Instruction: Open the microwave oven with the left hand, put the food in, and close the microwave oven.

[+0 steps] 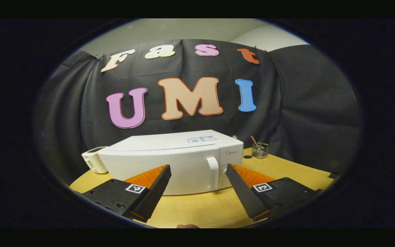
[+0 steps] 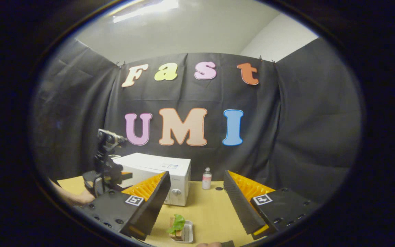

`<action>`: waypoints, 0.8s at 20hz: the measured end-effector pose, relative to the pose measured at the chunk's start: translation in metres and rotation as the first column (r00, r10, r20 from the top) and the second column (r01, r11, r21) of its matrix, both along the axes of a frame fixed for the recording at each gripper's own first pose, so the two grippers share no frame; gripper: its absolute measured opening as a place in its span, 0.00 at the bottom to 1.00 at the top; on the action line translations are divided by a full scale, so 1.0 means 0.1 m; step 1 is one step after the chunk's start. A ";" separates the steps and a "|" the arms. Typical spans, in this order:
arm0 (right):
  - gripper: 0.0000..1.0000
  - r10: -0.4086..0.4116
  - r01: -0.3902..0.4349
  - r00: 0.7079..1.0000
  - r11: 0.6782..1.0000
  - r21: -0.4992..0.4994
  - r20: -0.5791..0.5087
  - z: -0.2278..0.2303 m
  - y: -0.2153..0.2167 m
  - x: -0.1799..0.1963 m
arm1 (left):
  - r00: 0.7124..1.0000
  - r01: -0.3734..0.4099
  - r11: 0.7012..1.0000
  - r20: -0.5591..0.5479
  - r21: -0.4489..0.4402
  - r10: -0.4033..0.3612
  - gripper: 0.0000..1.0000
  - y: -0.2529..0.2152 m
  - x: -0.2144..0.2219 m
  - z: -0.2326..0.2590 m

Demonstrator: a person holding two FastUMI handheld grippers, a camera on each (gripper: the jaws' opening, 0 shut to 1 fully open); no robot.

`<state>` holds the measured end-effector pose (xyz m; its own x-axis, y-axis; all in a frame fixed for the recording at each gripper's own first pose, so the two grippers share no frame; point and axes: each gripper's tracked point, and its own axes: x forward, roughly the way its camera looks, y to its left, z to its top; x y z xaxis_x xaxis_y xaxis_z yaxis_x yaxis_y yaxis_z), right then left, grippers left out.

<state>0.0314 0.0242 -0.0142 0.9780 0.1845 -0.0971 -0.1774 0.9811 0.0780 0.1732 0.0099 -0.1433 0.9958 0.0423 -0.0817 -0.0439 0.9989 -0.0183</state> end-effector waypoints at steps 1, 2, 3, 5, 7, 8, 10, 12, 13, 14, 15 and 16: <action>0.99 0.005 -0.005 1.000 1.000 -0.006 -0.006 -0.04 -0.01 0.00 | 1.000 0.003 1.000 -0.006 -0.002 -0.003 0.98 -0.05 0.11 -0.10; 0.99 0.009 -0.009 1.000 1.000 -0.019 -0.010 -0.06 -0.02 0.00 | 1.000 0.006 1.000 -0.015 -0.011 -0.006 0.98 -0.11 0.19 -0.19; 0.96 0.010 -0.011 1.000 0.999 -0.036 -0.011 -0.08 -0.05 0.00 | 1.000 0.007 1.000 -0.014 -0.019 -0.007 0.97 -0.16 0.29 -0.25; 0.97 0.001 -0.002 1.000 0.998 -0.064 -0.013 -0.11 -0.14 0.00 | 1.000 0.009 1.000 -0.011 -0.024 -0.009 0.94 -0.21 0.45 -0.36; 0.97 -0.017 0.016 1.000 0.997 -0.077 -0.019 -0.15 -0.24 -0.03 | 1.000 -0.003 1.000 -0.028 -0.025 0.002 0.97 -0.20 0.58 -0.50; 0.97 -0.025 0.023 0.999 0.996 -0.087 -0.028 -0.18 -0.28 -0.06 | 0.999 -0.018 1.000 -0.040 -0.021 0.017 0.97 -0.17 0.63 -0.56; 0.99 -0.036 0.032 0.999 0.993 -0.115 -0.035 -0.22 -0.35 -0.10 | 0.999 -0.040 0.999 -0.034 -0.036 0.039 0.96 -0.13 0.71 -0.60; 0.97 -0.043 0.036 0.998 0.990 -0.138 -0.045 -0.27 -0.41 -0.14 | 0.997 -0.063 0.997 -0.042 -0.036 0.062 0.96 -0.11 0.76 -0.67; 0.97 -0.044 0.036 0.997 0.989 -0.146 -0.056 -0.32 -0.43 -0.15 | 0.996 -0.073 0.997 -0.047 -0.036 0.072 0.96 -0.10 0.77 -0.69; 0.99 -0.043 0.034 0.997 0.988 -0.148 -0.063 -0.33 -0.44 -0.16 | 0.996 -0.078 0.996 -0.048 -0.044 0.076 0.95 -0.10 0.78 -0.73; 0.97 -0.043 0.033 0.997 0.988 -0.148 -0.064 -0.33 -0.43 -0.15 | 0.996 -0.079 0.996 -0.050 -0.052 0.076 0.96 -0.11 0.80 -0.74; 0.97 -0.044 0.033 0.997 0.988 -0.151 -0.064 -0.33 -0.45 -0.14 | 0.995 -0.083 0.995 -0.051 -0.058 0.080 0.95 -0.12 0.81 -0.76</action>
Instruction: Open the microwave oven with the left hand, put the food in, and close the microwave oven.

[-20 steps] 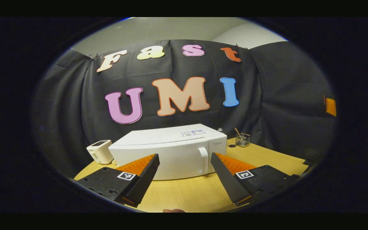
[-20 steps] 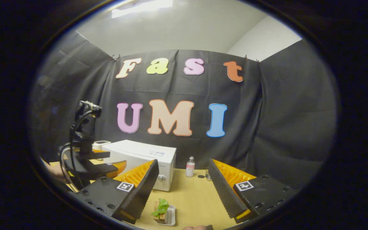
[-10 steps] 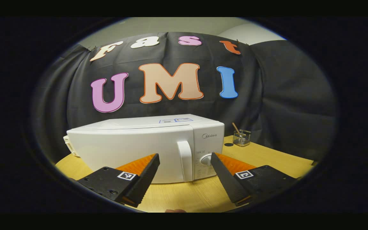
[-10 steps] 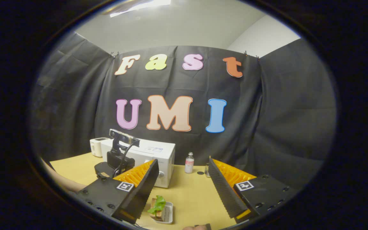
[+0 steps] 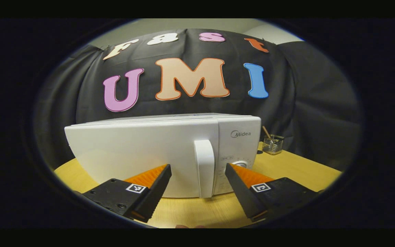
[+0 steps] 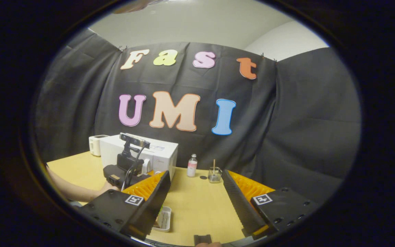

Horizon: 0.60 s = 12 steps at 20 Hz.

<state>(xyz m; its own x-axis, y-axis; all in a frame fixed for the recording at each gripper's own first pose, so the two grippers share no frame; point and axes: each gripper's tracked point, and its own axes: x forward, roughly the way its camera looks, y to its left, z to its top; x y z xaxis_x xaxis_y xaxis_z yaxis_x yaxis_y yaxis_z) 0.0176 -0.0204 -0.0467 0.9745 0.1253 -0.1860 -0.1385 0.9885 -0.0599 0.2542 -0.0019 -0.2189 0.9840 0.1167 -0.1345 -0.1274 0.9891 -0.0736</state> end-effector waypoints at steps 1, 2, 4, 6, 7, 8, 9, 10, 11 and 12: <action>0.97 0.000 0.000 1.000 1.000 -0.003 0.003 0.00 -0.01 0.01 | 1.000 -0.002 1.000 -0.001 -0.004 0.002 0.94 0.00 0.01 -0.02; 0.97 0.003 -0.003 1.000 1.000 -0.007 0.005 0.01 -0.01 0.01 | 1.000 -0.013 1.000 0.005 -0.001 0.013 0.92 0.01 0.01 0.00; 0.99 0.008 -0.008 1.000 1.000 -0.020 -0.013 -0.08 -0.01 0.03 | 1.000 -0.011 1.000 0.023 0.006 0.011 0.74 -0.01 0.03 0.06; 0.99 0.015 -0.016 0.999 1.000 -0.024 -0.045 -0.16 -0.01 0.02 | 0.999 -0.005 1.000 0.034 0.019 0.005 0.60 -0.03 0.06 0.09; 0.98 0.016 -0.017 0.999 1.000 -0.020 -0.044 -0.13 0.00 0.02 | 1.000 0.015 1.000 0.023 0.023 -0.015 0.48 -0.11 0.07 0.05; 0.97 0.012 -0.013 0.999 1.000 -0.023 -0.036 -0.10 -0.02 0.03 | 1.000 0.016 0.999 0.016 0.039 -0.016 0.36 -0.09 0.07 0.05; 0.97 0.015 -0.016 0.999 0.999 -0.028 -0.030 -0.10 -0.02 0.04 | 0.999 0.014 0.999 0.043 0.036 -0.015 0.24 -0.09 0.06 0.10; 0.97 0.017 -0.018 0.999 0.999 -0.037 -0.028 -0.10 -0.02 0.04 | 0.998 0.015 1.000 0.056 0.007 -0.015 0.22 -0.10 0.06 0.10; 0.97 0.014 -0.015 1.000 0.999 -0.043 -0.025 -0.10 -0.05 0.05 | 0.998 0.018 1.000 0.063 -0.013 -0.017 0.14 -0.09 0.05 0.10; 0.97 0.011 -0.012 1.000 0.999 -0.042 -0.026 -0.10 -0.06 0.05 | 0.998 0.020 1.000 0.059 -0.018 -0.019 0.12 -0.09 0.05 0.11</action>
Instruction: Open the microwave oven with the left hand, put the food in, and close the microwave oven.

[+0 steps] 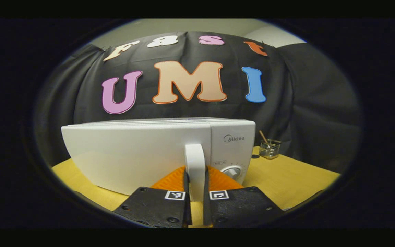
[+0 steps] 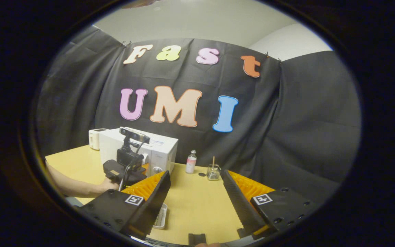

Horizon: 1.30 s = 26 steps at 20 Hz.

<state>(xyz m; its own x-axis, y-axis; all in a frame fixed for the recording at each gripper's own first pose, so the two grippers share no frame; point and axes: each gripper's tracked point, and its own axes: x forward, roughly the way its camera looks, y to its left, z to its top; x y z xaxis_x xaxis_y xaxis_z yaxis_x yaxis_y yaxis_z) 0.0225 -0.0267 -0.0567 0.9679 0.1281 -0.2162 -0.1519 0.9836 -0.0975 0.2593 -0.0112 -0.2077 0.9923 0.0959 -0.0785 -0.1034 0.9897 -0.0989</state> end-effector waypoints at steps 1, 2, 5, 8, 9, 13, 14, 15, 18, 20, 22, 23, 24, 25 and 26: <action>0.97 -0.001 0.001 1.000 1.000 0.008 -0.001 0.00 0.00 0.00 | 1.000 -0.002 1.000 -0.016 -0.005 0.002 0.06 -0.01 0.02 -0.03; 0.97 -0.005 0.005 1.000 1.000 0.012 -0.003 -0.01 -0.01 0.01 | 1.000 -0.002 1.000 -0.031 -0.016 0.002 0.02 0.00 0.01 -0.03; 0.97 -0.015 0.015 1.000 1.000 0.017 0.000 0.01 -0.05 0.03 | 0.998 0.015 1.000 -0.055 -0.004 -0.015 0.00 -0.01 -0.03 -0.02; 0.97 -0.021 0.021 1.000 1.000 0.015 0.010 0.04 -0.09 0.03 | 1.000 -0.001 1.000 -0.025 0.000 0.001 0.00 -0.04 -0.38 0.03; 0.99 -0.020 0.019 1.000 1.000 0.022 0.010 0.03 -0.08 0.04 | 0.999 0.001 0.999 -0.054 0.032 0.001 0.00 -0.04 -0.49 -0.04; 0.97 0.020 -0.020 1.000 0.999 0.044 -0.003 -0.04 0.08 0.07 | 0.993 0.055 0.998 -0.101 -0.007 -0.056 0.00 -0.02 -0.92 -0.07; 0.97 0.030 -0.030 1.000 0.998 0.049 -0.003 -0.04 0.14 0.08 | 0.991 0.068 0.998 -0.114 0.004 -0.068 0.00 0.00 -1.02 -0.07; 0.97 0.043 -0.044 0.999 0.997 0.057 0.002 -0.03 0.21 0.08 | 0.989 0.073 0.997 -0.126 0.007 -0.071 0.00 0.03 -1.14 -0.07; 0.99 0.084 -0.085 0.996 0.994 0.074 0.018 0.00 0.43 0.06 | 0.983 0.039 0.999 -0.179 -0.014 -0.041 0.00 0.17 -1.55 -0.10; 0.97 0.103 -0.103 0.995 0.990 0.099 0.010 -0.09 0.57 0.04 | 0.977 0.022 1.000 -0.210 -0.010 -0.024 0.00 0.27 -1.79 -0.13; 0.97 0.111 -0.109 0.994 0.988 0.111 -0.010 -0.20 0.68 0.00 | 0.972 0.011 1.000 -0.235 -0.013 -0.014 0.00 0.40 -2.00 -0.14; 0.97 0.114 -0.113 0.993 0.987 0.117 -0.004 -0.19 0.73 0.00 | 0.969 0.002 1.000 -0.245 -0.013 -0.006 0.00 0.47 -2.11 -0.15; 0.97 0.117 -0.116 0.993 0.986 0.117 -0.004 -0.20 0.79 -0.02 | 0.968 -0.010 1.000 -0.253 -0.012 0.007 0.00 0.55 -2.22 -0.16; 0.97 0.125 -0.124 0.992 0.986 0.115 -0.005 -0.25 0.85 -0.03 | 0.966 -0.024 1.000 -0.258 -0.009 0.021 0.00 0.63 -2.32 -0.17; 0.97 0.129 -0.127 0.992 0.986 0.112 -0.007 -0.28 0.89 -0.04 | 0.964 -0.039 0.999 -0.264 -0.004 0.037 0.00 0.71 -2.41 -0.18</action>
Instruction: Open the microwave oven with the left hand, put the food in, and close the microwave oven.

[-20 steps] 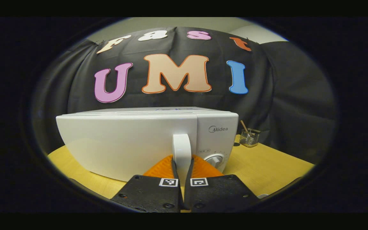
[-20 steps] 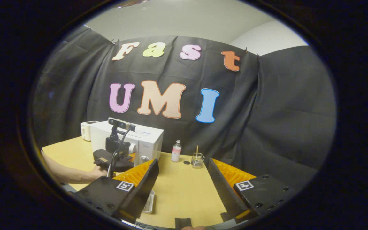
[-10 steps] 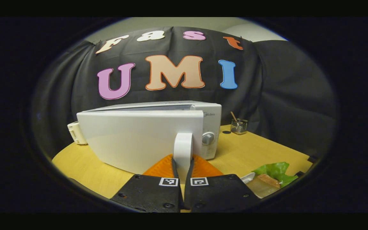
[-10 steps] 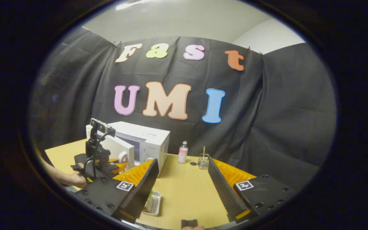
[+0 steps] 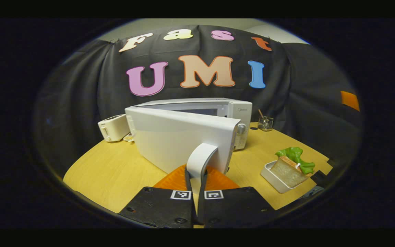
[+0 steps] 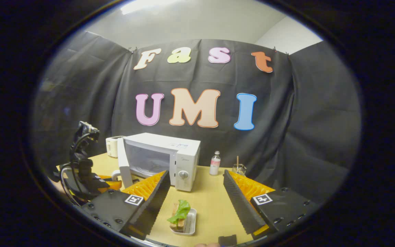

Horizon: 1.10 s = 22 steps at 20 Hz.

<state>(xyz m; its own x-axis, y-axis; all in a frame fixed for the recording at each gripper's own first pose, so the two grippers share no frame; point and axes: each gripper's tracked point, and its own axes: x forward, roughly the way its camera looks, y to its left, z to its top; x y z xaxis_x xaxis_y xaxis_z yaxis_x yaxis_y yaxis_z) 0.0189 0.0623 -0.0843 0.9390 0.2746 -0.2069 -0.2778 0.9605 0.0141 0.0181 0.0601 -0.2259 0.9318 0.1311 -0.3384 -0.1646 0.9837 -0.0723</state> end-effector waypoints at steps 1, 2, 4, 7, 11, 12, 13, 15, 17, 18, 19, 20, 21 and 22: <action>0.97 0.007 -0.007 1.000 1.000 0.001 -0.003 -0.04 0.05 -0.02 | 1.000 -0.013 1.000 -0.008 0.004 0.013 0.00 0.07 -0.08 -0.01; 0.97 0.012 -0.012 1.000 1.000 0.002 -0.009 -0.09 0.10 -0.02 | 1.000 -0.027 1.000 -0.015 0.005 0.027 0.00 0.15 -0.15 -0.01; 0.97 0.023 -0.024 1.000 1.000 -0.003 -0.017 -0.20 0.19 -0.04 | 0.998 -0.060 0.998 -0.030 0.002 0.060 0.00 0.31 -0.30 -0.03; 0.97 0.025 -0.026 0.998 0.999 -0.029 -0.051 -0.52 0.26 -0.04 | 0.995 -0.094 0.996 -0.047 0.006 0.094 0.00 0.52 -0.47 -0.05; 0.98 0.006 -0.015 0.989 0.998 -0.064 -0.147 -1.06 0.26 -0.09 | 0.989 -0.129 0.992 -0.076 0.010 0.129 0.00 0.78 -0.66 -0.09; 0.99 0.002 -0.016 0.986 0.996 -0.083 -0.168 -1.18 0.27 -0.10 | 0.987 -0.140 0.990 -0.083 0.009 0.140 0.00 0.86 -0.71 -0.09; 0.97 0.001 -0.021 0.981 0.994 -0.104 -0.192 -1.33 0.27 -0.13 | 0.984 -0.154 0.988 -0.090 0.008 0.154 0.00 0.94 -0.76 -0.10; 0.99 0.009 -0.044 0.971 0.989 -0.141 -0.240 -1.60 0.30 -0.20 | 0.980 -0.178 0.984 -0.092 -0.009 0.177 0.00 1.10 -0.83 -0.11; 0.99 0.014 -0.063 0.960 0.984 -0.166 -0.281 -1.82 0.31 -0.25 | 0.980 -0.178 0.984 -0.093 -0.025 0.175 0.00 1.12 -0.87 -0.13; 1.00 0.014 -0.066 0.955 0.984 -0.168 -0.296 -1.88 0.31 -0.27 | 0.981 -0.173 0.985 -0.092 -0.021 0.170 0.00 1.13 -0.87 -0.12; 0.99 0.011 -0.066 0.951 0.984 -0.167 -0.310 -1.95 0.32 -0.29 | 0.982 -0.167 0.986 -0.093 -0.018 0.165 0.00 1.13 -0.86 -0.12; 1.00 0.009 -0.066 0.945 0.984 -0.165 -0.326 -2.01 0.33 -0.29 | 0.983 -0.163 0.986 -0.092 -0.022 0.161 0.00 1.13 -0.87 -0.13; 0.99 -0.001 -0.063 0.939 0.983 -0.174 -0.345 -2.11 0.31 -0.28 | 0.984 -0.159 0.987 -0.088 -0.031 0.156 0.00 1.14 -0.86 -0.13; 0.99 -0.010 -0.059 0.932 0.982 -0.179 -0.362 -2.17 0.29 -0.28 | 0.984 -0.161 0.986 -0.088 -0.047 0.157 0.00 1.17 -0.87 -0.12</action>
